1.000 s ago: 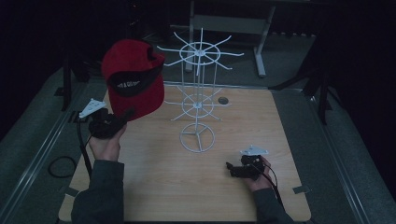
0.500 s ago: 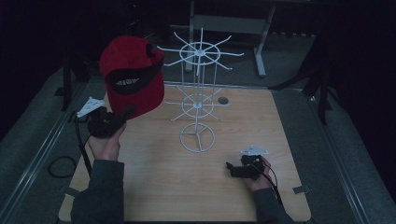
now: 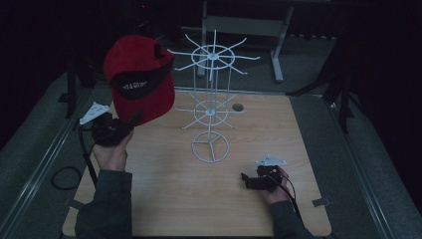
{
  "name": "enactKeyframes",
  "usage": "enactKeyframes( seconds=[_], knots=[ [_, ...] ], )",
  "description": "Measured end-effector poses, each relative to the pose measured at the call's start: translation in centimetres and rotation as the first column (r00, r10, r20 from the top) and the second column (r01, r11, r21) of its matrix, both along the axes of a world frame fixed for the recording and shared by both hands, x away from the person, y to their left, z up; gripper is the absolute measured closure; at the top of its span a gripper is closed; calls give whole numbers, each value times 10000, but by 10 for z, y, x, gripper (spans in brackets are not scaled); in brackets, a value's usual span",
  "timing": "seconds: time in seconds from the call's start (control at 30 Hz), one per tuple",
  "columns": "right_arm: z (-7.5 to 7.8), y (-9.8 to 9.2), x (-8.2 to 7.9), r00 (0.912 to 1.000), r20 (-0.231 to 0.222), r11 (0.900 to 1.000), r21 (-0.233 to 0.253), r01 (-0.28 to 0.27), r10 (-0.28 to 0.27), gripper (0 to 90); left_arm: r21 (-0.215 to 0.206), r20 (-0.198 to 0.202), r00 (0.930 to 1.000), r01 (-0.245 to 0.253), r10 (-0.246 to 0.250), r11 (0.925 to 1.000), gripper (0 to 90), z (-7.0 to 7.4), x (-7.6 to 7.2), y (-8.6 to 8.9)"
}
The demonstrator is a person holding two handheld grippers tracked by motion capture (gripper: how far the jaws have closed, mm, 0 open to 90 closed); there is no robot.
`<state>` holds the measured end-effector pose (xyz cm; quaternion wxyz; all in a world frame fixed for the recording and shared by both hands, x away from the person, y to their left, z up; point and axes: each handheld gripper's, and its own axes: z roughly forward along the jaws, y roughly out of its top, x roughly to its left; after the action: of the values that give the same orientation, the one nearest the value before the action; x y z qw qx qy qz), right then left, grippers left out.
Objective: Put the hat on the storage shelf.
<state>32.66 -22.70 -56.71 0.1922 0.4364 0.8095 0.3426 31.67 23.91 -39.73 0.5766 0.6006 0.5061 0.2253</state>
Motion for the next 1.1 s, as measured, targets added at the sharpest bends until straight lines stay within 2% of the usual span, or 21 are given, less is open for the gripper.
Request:
enactKeyframes(
  seconds=[0.37,1.1],
  knots=[
    [0,0,0,10000,0,10000,0,0,0,137,50,99,10000,9,-9,10000,851,7,1,-1],
    [0,0,0,10000,-3,10000,1,1,-1,137,-258,370,9993,-76,85,9996,851,15,1,-1]
  ],
)
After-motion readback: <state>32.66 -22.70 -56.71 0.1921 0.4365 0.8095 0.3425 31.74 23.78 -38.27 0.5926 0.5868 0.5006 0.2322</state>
